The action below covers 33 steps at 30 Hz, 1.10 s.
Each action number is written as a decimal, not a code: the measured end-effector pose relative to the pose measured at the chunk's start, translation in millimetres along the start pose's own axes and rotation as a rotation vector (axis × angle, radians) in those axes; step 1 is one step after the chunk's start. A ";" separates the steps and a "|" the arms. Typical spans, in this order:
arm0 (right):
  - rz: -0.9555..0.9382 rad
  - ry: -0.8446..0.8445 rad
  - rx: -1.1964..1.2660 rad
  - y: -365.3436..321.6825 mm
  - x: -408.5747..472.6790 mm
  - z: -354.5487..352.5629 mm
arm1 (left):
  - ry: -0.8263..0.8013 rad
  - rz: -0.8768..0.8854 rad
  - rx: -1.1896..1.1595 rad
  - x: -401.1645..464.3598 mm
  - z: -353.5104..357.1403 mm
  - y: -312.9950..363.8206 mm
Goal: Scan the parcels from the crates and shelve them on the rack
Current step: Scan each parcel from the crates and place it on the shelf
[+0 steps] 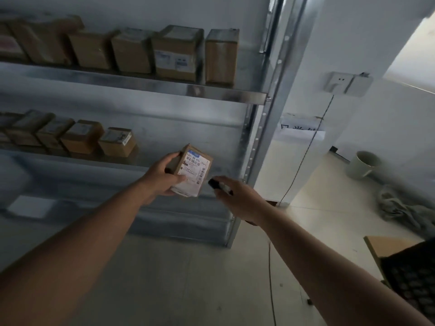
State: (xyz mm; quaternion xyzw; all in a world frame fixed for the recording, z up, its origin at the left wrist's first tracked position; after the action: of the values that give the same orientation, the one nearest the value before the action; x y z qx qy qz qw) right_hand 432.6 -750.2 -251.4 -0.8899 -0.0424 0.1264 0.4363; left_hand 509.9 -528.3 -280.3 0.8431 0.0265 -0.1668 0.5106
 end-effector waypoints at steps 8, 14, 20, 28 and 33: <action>0.149 0.404 0.394 -23.9 97.3 61.8 | -0.136 -0.075 -0.207 34.4 -68.6 -42.1; 0.126 0.390 0.407 -45.9 156.8 100.2 | -0.187 -0.080 -0.273 66.4 -103.1 -65.6; 0.160 0.322 0.388 -44.9 215.8 127.0 | -0.178 -0.084 -0.291 112.3 -120.4 -82.5; 0.162 0.269 0.383 -12.6 300.3 151.6 | -0.070 -0.094 -0.250 177.0 -128.1 -106.2; 0.161 0.249 0.355 -6.8 331.2 159.0 | -0.003 -0.088 -0.206 206.6 -128.8 -121.5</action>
State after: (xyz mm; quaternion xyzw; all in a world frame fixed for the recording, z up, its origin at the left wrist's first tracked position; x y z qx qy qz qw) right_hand 710.6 -562.8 -401.7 -0.8084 0.1059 0.0557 0.5764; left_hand 711.3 -384.3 -393.0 0.7840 0.0799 -0.1866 0.5867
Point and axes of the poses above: each hand's wrist, its own x-axis towards the middle knuckle, its own z-axis out of the palm, y = z × x, the point moved 6 cm from there along x, towards the middle knuckle, and after that the axes turned 10 degrees about x, right-handed, at the moved point
